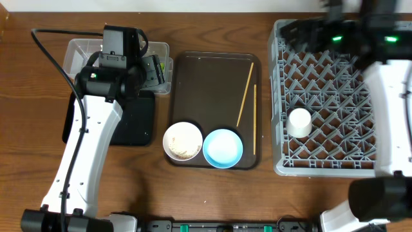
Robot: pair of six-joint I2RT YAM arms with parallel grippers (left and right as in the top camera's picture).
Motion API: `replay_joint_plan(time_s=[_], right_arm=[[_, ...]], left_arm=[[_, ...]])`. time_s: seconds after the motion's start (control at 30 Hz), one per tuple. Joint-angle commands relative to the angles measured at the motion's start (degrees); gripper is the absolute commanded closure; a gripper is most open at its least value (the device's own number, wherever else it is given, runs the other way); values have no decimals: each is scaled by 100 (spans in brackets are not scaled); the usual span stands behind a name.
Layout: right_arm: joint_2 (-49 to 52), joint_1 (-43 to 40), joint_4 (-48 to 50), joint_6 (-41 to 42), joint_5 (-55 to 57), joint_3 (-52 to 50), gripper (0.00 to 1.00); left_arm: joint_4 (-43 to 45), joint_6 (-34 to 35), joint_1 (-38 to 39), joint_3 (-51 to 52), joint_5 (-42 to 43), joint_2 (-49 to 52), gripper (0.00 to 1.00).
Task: Sort waste into correct bins and load items into the dishwasher rack
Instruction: 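Reach the right gripper to the light-blue bowl and grasp its rim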
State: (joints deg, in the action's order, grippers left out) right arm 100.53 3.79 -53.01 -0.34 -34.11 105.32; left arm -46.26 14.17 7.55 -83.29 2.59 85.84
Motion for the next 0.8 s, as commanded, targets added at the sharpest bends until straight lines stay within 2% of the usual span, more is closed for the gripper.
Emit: replay_joint_plan(time_s=[0.0, 0.03, 0.07, 0.27, 0.43, 0.77], right_arm=[[125, 560, -273, 179, 503, -44, 8], [173, 737, -391, 179, 675, -44, 8], [192, 852, -496, 179, 791, -44, 8], [455, 1460, -1093, 514, 1425, -50, 23], [671, 1810, -1316, 787, 1722, -92, 27], [824, 2216, -1650, 804, 1784, -538, 34]], left_arm=[[-68, 4, -15, -9, -70, 31, 29], [-92, 2, -15, -9, -70, 31, 23], [-111, -20, -15, -9, -70, 33, 23], [-168, -83, -15, -9, -68, 31, 20], [-225, -83, -15, -9, -70, 31, 20], [-299, -188, -15, -9, -70, 31, 19]])
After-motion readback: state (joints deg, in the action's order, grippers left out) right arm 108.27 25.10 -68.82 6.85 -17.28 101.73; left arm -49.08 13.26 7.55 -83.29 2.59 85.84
